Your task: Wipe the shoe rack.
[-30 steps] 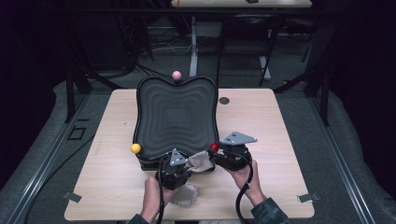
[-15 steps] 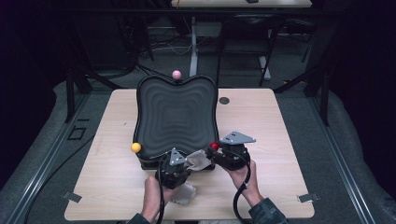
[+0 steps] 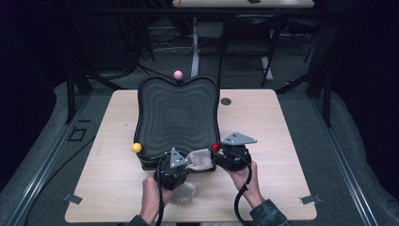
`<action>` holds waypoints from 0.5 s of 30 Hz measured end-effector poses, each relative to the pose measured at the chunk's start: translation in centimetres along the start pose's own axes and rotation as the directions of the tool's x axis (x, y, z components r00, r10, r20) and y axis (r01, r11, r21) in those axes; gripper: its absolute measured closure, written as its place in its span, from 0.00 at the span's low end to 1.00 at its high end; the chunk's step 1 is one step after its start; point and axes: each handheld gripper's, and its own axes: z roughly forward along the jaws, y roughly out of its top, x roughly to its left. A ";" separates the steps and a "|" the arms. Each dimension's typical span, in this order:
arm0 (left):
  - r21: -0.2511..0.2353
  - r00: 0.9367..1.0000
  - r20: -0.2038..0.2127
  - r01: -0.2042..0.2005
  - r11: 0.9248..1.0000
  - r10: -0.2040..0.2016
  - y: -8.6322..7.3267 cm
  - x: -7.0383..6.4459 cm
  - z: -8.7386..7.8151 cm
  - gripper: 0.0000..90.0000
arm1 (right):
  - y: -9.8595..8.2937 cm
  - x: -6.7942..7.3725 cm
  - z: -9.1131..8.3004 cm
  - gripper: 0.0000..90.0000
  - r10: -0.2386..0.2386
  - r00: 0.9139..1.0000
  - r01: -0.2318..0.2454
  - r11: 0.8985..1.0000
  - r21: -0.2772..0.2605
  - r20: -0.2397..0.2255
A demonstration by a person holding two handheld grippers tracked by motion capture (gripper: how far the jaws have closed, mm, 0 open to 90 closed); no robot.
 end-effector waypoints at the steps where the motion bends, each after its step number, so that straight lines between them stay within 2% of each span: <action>1: -0.005 1.000 -0.013 0.005 1.000 -0.005 0.1 0.4 -0.5 0.93 | 0.0 0.0 0.0 0.67 -0.001 1.000 0.001 1.000 -0.001 -0.003; 5: -0.024 0.997 -0.064 0.029 0.999 -0.030 0.2 2.3 -2.1 0.93 | 0.0 0.0 0.0 0.67 -0.003 1.000 0.003 1.000 0.000 -0.003; 8: -0.045 0.993 -0.104 0.049 0.998 -0.053 0.3 3.7 -3.3 0.93 | 0.0 -0.1 0.0 0.67 -0.008 1.000 0.008 1.000 0.001 -0.001; 15: -0.085 0.974 -0.208 0.071 0.994 -0.088 0.9 6.8 -6.1 0.93 | 0.0 -0.1 0.0 0.67 -0.014 1.000 0.014 1.000 0.001 -0.007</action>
